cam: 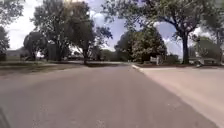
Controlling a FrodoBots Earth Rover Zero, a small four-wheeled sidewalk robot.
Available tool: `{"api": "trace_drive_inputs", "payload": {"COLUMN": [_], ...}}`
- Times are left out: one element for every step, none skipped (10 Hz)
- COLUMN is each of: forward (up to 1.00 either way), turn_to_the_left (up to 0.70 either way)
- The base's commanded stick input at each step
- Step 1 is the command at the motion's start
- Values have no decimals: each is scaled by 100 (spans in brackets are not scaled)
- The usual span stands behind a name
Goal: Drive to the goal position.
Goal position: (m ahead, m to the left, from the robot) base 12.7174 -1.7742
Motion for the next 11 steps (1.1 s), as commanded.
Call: {"api": "trace_drive_inputs", "payload": {"forward": [70, 70, 70, 70, 70, 70, 70, 70, 70, 70, 70], "turn_to_the_left": [0, -4, -22, -32, -35, -35, -33, 0, 0, 0, 0]}}
